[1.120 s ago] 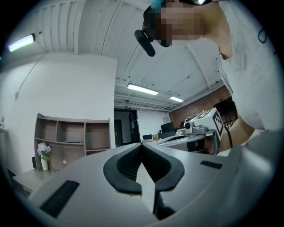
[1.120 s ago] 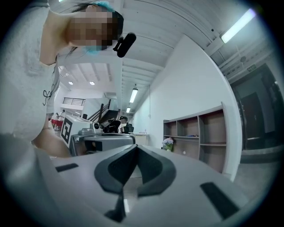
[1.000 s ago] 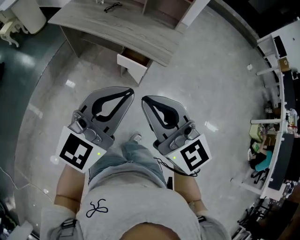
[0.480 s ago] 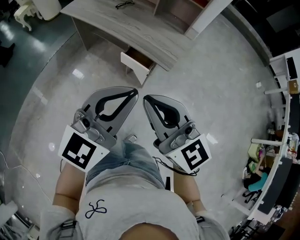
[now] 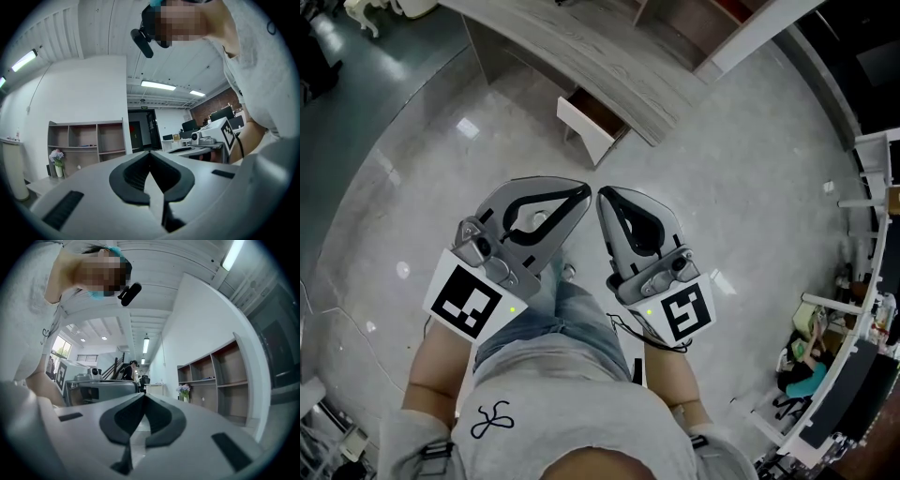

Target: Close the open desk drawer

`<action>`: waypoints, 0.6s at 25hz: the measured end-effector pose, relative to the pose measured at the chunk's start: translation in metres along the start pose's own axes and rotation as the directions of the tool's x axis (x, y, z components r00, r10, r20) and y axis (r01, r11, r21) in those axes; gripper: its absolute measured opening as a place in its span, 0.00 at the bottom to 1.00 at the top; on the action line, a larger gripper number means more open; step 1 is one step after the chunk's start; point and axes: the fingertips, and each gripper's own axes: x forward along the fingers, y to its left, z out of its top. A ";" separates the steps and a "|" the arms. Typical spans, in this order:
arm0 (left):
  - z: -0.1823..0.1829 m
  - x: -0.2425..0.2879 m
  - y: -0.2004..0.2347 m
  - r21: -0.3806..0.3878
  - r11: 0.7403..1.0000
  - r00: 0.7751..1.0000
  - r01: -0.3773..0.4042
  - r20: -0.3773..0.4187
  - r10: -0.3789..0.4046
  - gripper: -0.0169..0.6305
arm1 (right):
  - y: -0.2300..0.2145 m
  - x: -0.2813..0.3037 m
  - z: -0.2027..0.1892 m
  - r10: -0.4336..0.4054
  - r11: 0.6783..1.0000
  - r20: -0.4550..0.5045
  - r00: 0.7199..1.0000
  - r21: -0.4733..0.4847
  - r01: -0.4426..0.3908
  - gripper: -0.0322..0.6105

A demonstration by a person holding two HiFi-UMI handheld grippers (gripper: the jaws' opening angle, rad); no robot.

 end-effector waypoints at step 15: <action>-0.062 0.021 0.054 -0.059 0.997 0.999 0.052 0.006 -0.052 0.04 | -0.046 0.054 -0.078 -0.102 0.994 -0.038 0.994 0.028 0.103 0.06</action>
